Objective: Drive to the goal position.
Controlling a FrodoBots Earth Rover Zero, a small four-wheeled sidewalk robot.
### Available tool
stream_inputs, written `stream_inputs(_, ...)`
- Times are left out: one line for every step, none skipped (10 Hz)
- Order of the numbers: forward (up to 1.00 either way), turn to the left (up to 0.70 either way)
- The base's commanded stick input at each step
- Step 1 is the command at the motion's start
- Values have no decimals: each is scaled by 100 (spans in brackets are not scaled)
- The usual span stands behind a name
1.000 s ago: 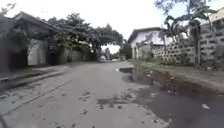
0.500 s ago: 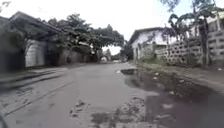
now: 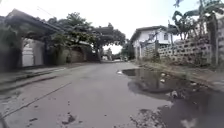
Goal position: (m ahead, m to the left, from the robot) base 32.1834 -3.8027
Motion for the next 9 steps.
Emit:
stream_inputs(100,0)
stream_inputs(100,0)
stream_inputs(100,0)
stream_inputs(100,0)
stream_inputs(100,0)
stream_inputs(100,0)
stream_inputs(100,0)
stream_inputs(100,0)
stream_inputs(100,0)
